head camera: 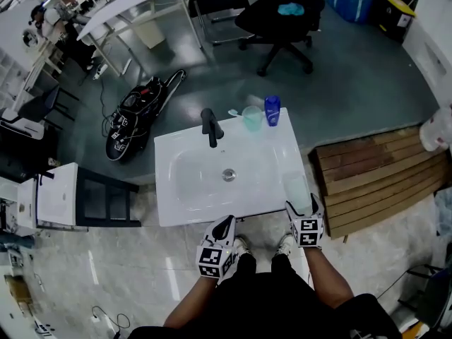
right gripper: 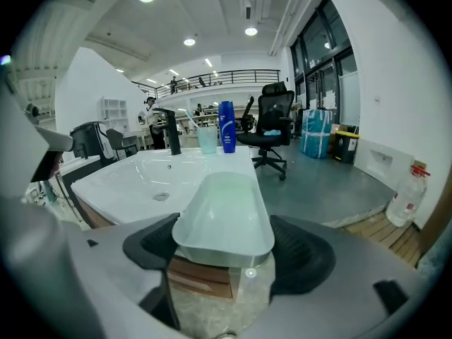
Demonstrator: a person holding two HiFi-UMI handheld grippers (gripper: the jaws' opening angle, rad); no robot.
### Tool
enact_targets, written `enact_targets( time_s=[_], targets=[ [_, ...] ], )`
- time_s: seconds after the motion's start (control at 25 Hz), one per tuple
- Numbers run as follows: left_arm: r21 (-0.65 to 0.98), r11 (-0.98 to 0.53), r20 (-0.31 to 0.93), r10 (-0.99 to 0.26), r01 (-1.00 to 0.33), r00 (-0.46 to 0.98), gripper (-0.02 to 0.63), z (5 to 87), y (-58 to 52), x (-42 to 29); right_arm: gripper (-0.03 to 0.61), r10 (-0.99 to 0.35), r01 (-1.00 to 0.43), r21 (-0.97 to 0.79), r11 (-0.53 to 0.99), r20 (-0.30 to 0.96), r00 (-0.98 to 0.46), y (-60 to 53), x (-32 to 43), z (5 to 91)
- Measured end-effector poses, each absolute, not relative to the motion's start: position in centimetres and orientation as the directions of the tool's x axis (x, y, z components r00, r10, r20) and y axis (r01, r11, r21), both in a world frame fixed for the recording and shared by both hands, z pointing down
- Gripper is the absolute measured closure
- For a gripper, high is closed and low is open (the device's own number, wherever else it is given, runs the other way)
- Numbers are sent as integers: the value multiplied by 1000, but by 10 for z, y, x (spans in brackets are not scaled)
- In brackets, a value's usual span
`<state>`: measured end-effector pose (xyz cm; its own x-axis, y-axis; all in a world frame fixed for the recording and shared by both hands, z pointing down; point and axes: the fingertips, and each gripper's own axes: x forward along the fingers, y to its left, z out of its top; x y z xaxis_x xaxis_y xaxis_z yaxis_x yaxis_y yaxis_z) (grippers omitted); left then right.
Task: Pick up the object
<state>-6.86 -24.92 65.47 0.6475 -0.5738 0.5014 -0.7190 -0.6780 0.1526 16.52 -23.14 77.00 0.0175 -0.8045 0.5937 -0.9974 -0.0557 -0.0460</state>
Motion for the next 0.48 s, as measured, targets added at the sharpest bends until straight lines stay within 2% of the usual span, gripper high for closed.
enact_targets(
  time_s=[0.48],
  targets=[
    [151, -678, 482, -585, -720, 652, 592, 648, -249, -64, 169, -859, -998, -43, -43, 511, 15, -241, 164, 721]
  ],
)
